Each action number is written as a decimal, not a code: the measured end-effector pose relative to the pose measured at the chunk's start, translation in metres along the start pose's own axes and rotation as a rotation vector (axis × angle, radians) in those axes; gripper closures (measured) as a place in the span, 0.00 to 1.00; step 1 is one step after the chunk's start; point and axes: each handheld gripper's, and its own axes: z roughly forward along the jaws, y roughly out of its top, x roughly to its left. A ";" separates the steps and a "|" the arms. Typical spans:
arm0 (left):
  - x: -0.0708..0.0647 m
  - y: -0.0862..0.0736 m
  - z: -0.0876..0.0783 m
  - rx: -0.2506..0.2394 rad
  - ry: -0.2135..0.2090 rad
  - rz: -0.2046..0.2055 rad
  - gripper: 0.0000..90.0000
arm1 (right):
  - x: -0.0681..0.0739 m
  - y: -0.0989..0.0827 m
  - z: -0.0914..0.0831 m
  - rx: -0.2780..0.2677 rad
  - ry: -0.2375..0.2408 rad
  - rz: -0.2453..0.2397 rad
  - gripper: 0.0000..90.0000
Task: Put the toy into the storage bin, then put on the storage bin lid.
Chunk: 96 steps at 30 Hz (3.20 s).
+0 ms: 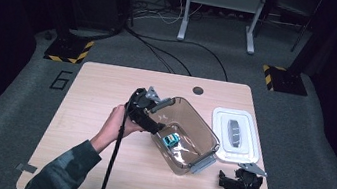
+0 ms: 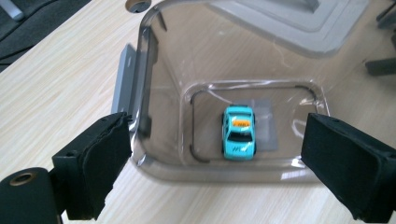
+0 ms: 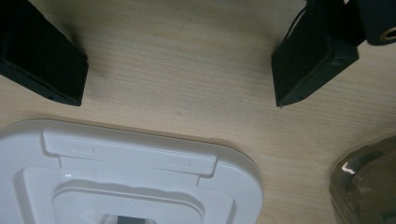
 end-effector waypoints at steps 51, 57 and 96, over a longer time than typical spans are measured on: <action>0.025 -0.220 0.034 -0.051 0.183 -0.292 0.00 | 0.001 0.002 0.000 0.023 0.006 -0.004 0.00; 0.024 -0.219 0.034 -0.050 0.171 -0.272 0.00 | -0.003 0.003 -0.006 -0.053 0.006 -0.004 0.00; 0.023 -0.217 0.036 -0.050 0.171 -0.267 0.00 | -0.027 0.133 0.056 -0.017 -0.035 -0.045 0.00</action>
